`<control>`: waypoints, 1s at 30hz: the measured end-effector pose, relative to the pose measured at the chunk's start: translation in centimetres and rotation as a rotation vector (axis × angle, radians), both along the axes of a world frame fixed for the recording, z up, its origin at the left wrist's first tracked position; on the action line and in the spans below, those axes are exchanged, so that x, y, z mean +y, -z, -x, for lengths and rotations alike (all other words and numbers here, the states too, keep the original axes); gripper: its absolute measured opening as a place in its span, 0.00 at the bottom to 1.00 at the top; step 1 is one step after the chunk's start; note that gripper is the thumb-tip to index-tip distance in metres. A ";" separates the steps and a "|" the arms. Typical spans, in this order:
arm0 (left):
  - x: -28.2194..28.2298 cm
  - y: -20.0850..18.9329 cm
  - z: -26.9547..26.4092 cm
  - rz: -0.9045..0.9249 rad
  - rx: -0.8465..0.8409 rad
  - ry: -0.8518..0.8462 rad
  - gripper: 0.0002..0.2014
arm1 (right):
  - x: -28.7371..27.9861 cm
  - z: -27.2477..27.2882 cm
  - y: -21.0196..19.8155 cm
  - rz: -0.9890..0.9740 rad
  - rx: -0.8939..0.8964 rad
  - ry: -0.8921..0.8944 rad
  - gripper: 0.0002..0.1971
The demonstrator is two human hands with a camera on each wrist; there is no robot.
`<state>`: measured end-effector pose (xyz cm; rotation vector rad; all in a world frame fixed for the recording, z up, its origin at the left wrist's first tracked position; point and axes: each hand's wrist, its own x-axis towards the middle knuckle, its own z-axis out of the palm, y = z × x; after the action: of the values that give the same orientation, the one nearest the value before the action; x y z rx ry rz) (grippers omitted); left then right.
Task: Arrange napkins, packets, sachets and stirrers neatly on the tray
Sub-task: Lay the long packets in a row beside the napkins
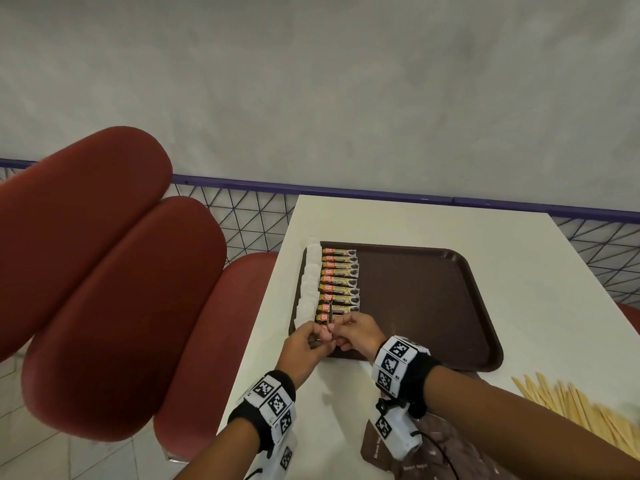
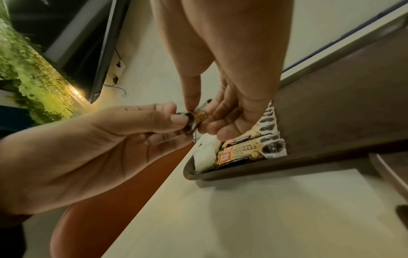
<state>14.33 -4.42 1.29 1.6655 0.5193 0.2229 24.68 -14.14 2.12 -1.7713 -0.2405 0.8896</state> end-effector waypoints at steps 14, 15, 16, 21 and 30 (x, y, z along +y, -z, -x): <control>5.5 2.8 4.1 -0.019 0.049 -0.234 0.08 | -1.2 -1.8 0.6 0.550 -0.683 -0.649 0.10; 5.7 3.0 4.2 -0.019 0.053 -0.241 0.08 | -1.0 -1.8 0.9 0.568 -0.694 -0.657 0.10; 5.7 3.1 4.3 -0.018 0.060 -0.245 0.08 | -0.8 -1.7 1.0 0.589 -0.701 -0.661 0.10; 5.7 3.4 4.8 -0.007 0.070 -0.257 0.07 | -0.3 -1.7 1.6 0.619 -0.768 -0.658 0.10; 5.6 4.0 5.1 -0.003 0.097 -0.218 0.06 | -1.0 -1.4 2.2 0.577 -0.878 -0.634 0.08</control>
<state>9.27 1.22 -2.71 1.6275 0.7750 0.3033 26.08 -15.16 -0.12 -2.6209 -1.2694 0.5585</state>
